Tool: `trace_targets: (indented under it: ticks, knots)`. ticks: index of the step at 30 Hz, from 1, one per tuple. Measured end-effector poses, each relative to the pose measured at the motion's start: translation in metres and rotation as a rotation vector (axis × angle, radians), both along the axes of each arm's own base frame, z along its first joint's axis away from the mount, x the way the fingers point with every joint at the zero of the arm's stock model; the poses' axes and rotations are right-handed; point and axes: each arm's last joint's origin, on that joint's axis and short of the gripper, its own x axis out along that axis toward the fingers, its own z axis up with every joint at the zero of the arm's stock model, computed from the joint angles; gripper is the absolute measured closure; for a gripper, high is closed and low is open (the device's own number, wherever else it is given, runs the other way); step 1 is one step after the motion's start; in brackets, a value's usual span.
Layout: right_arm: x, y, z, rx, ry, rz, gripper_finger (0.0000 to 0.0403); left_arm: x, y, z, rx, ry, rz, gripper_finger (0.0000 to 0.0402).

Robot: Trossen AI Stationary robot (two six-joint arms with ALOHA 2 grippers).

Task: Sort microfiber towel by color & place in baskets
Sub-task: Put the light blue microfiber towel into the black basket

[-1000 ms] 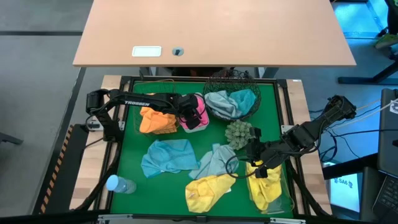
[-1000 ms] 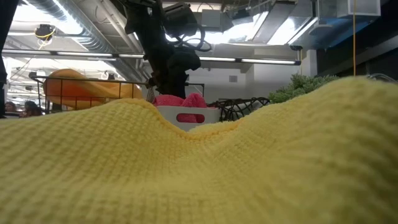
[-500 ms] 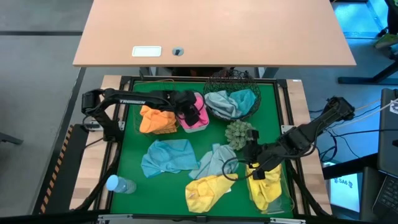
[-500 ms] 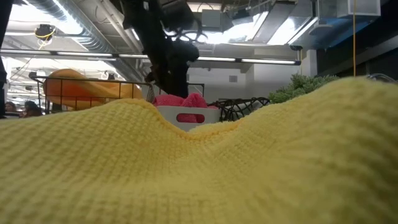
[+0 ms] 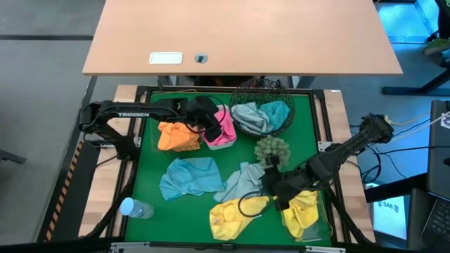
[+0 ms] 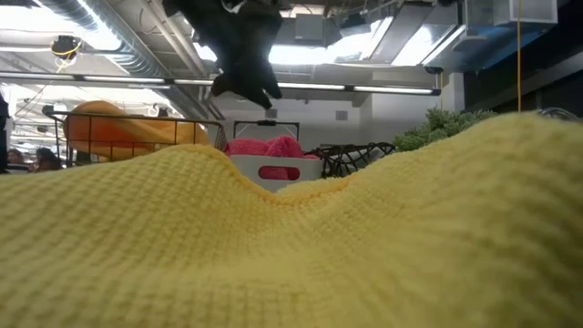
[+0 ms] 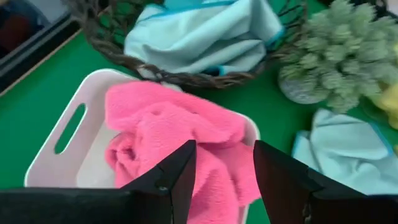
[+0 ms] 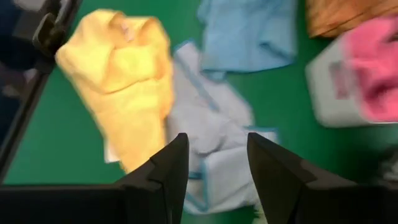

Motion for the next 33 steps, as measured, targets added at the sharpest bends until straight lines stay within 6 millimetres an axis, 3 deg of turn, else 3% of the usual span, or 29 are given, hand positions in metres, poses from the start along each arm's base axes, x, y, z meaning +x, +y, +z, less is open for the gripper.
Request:
trace_targets:
  ticks: [5,17,27,33]
  knots:
    - [0.023,-0.002,-0.026,0.063,0.124,0.038,0.0240,0.003,-0.015,0.001,-0.001,-0.005,-0.050,0.0248]
    - [0.070,-0.027,-0.099,0.040,0.367,-0.076,0.0240,0.009,-0.052,0.001,0.009,-0.020,-0.160,0.0248]
    - [0.090,-0.049,-0.144,0.067,0.517,-0.130,0.0240,0.010,-0.066,0.002,0.011,-0.029,-0.201,0.0248]
    - [0.093,-0.050,-0.156,0.109,0.567,-0.102,0.0240,0.010,-0.069,0.002,0.029,-0.024,-0.230,0.0248]
